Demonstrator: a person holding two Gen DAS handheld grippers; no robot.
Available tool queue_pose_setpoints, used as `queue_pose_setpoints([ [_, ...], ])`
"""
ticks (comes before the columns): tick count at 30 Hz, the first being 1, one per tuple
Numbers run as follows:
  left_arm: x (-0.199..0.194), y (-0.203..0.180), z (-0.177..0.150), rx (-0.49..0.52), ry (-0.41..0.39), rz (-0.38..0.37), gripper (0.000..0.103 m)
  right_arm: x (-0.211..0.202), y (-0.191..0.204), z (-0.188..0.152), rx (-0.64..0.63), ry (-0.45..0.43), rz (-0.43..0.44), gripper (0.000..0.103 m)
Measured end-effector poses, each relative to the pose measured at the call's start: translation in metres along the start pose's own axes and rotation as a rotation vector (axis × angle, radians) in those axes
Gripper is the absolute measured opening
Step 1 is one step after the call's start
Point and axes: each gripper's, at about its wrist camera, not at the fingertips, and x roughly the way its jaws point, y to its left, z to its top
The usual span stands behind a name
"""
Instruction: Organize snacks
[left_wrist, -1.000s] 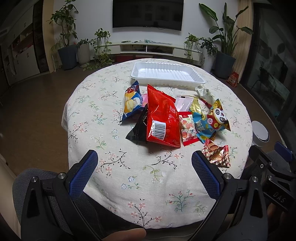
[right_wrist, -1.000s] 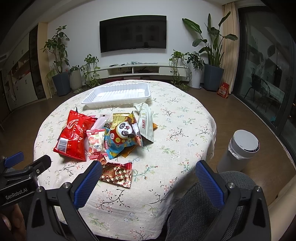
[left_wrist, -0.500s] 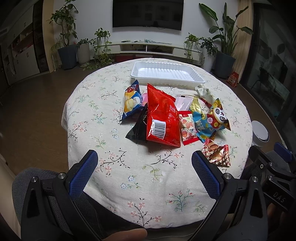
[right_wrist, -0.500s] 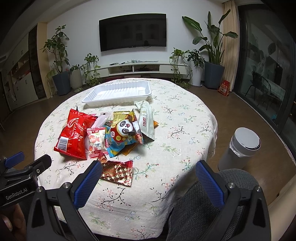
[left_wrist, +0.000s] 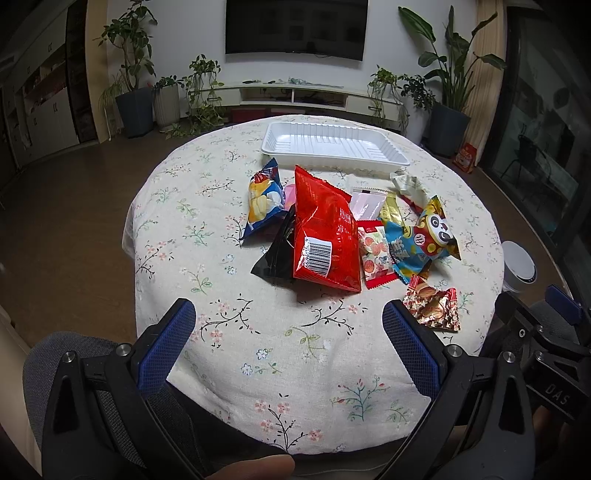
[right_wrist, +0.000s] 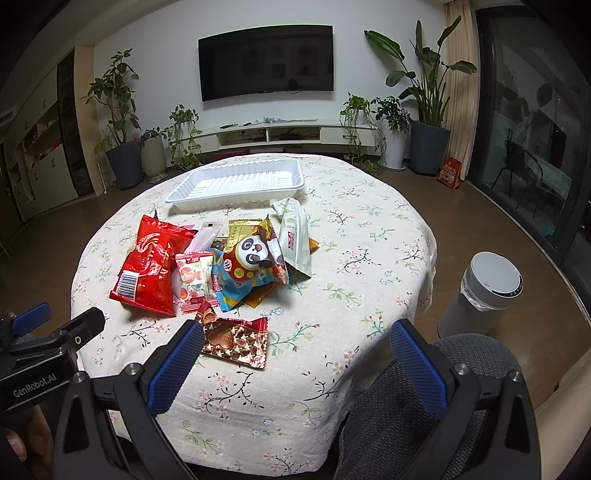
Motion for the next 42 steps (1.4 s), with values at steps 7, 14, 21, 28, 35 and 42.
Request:
queue_pose_setpoints([
  [7, 0.0, 0.0, 0.0, -0.001, 0.0, -0.001, 0.103, 0.0, 0.0, 0.0, 0.002, 0.0, 0.001, 0.103],
  [14, 0.0, 0.0, -0.001, -0.001, 0.002, -0.001, 0.103, 0.0, 0.0, -0.001, 0.001, 0.002, 0.002, 0.103],
  [21, 0.0, -0.002, -0.005, -0.001, 0.004, 0.0, 0.103, 0.0, 0.0, -0.001, 0.001, 0.002, 0.0, 0.103],
  [28, 0.0, -0.002, -0.005, -0.001, 0.004, -0.001, 0.103, 0.0, 0.001, -0.002, 0.001, 0.002, 0.001, 0.103],
  [35, 0.001, -0.001, -0.007, 0.01, 0.0, -0.011, 0.103, 0.001, 0.001, -0.001, 0.002, 0.003, 0.002, 0.103],
  [42, 0.017, 0.033, -0.001, -0.044, 0.016, -0.157, 0.103, 0.006, 0.0, -0.002, 0.007, 0.014, 0.038, 0.103],
])
